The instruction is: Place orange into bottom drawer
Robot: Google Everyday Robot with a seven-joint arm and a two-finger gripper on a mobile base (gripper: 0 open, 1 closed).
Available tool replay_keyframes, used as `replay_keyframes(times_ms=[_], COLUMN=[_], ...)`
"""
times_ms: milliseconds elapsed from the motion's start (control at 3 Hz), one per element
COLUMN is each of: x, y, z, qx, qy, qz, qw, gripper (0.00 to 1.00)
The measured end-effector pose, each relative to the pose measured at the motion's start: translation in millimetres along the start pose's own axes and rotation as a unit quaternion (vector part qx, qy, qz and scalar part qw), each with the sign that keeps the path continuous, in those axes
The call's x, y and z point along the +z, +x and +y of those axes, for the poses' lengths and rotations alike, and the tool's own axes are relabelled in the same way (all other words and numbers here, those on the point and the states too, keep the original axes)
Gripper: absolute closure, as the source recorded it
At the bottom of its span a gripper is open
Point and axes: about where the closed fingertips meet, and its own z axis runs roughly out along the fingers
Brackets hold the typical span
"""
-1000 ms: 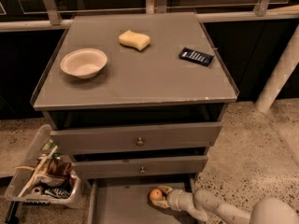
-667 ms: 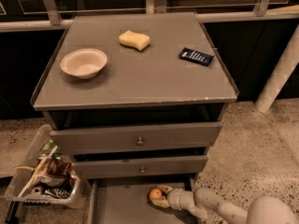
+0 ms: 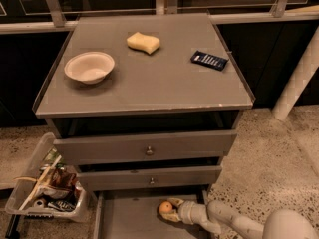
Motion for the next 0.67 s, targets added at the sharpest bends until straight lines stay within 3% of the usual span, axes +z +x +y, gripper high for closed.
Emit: replay_keyframes(times_ms=[667], x=[0.1], y=[0.0], z=[0.1], qx=[0.000], qy=[0.000], qz=[0.000], qw=[1.0000], gripper=[0.13])
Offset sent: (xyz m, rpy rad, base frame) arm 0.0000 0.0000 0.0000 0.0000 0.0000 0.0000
